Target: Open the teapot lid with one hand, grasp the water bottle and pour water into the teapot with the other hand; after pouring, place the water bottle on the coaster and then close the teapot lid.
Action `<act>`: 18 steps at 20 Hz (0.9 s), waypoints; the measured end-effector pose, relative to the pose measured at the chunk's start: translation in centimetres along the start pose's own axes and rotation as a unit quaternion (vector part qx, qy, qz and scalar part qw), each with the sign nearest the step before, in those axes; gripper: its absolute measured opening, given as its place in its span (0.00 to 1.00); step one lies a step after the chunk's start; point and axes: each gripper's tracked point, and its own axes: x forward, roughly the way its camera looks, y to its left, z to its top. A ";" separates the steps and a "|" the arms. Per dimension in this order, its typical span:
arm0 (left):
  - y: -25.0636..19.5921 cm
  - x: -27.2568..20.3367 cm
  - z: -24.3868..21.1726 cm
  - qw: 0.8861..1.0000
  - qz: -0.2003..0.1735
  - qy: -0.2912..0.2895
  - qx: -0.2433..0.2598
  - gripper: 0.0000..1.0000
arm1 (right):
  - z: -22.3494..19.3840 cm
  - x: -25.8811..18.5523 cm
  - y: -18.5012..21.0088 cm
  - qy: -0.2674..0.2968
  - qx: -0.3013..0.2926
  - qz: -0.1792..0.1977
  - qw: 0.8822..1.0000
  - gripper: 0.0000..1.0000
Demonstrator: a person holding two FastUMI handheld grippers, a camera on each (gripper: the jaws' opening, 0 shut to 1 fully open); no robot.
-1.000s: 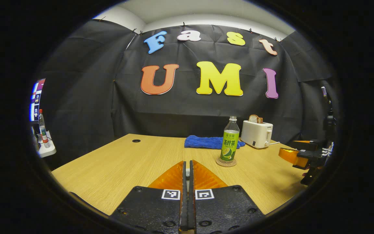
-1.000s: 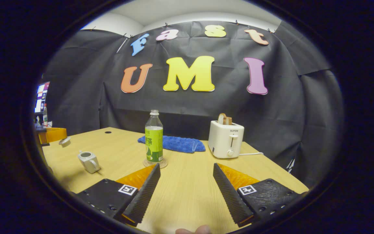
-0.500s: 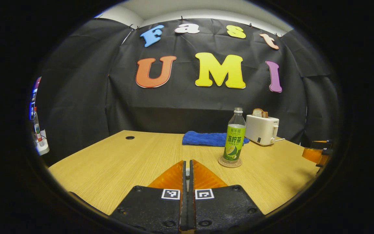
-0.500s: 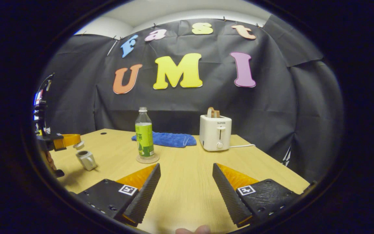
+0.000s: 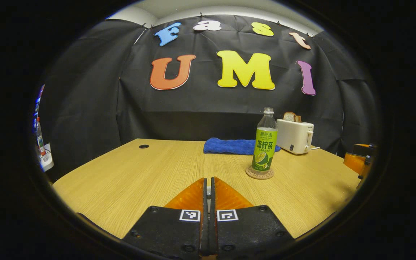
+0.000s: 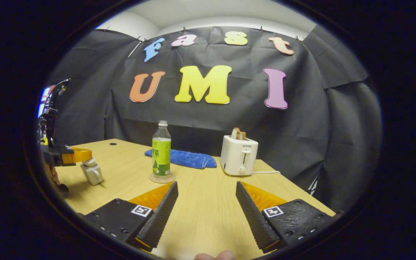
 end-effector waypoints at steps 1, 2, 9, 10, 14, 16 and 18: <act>0.0 0.0 -0.1 1.000 0.002 0.000 0.000 0.03 | -0.1 0.0 0.0 0.002 0.002 0.001 1.000 0.95; 0.2 -0.2 -0.2 1.000 0.004 0.002 0.002 0.03 | -0.2 0.0 0.0 0.004 0.003 0.001 1.000 0.95; 0.3 0.0 -0.8 1.000 0.015 0.013 0.007 0.04 | -1.1 -1.0 0.9 0.008 0.005 0.003 1.000 0.96; 0.3 0.0 -0.9 1.000 0.017 0.014 0.009 0.04 | -1.2 -1.1 0.9 0.008 0.004 0.005 1.000 0.97; 0.6 -0.3 -0.2 1.000 0.027 0.003 0.011 0.10 | -1.2 -1.5 1.1 0.006 0.009 0.007 1.000 0.96; 1.1 -0.6 0.6 0.999 0.042 -0.008 0.018 0.50 | -1.0 -2.0 1.6 0.005 0.007 0.007 1.000 0.96; 2.1 -1.2 0.9 0.998 0.062 -0.009 0.018 0.83 | -0.9 -2.3 1.6 0.003 0.008 0.006 1.000 0.96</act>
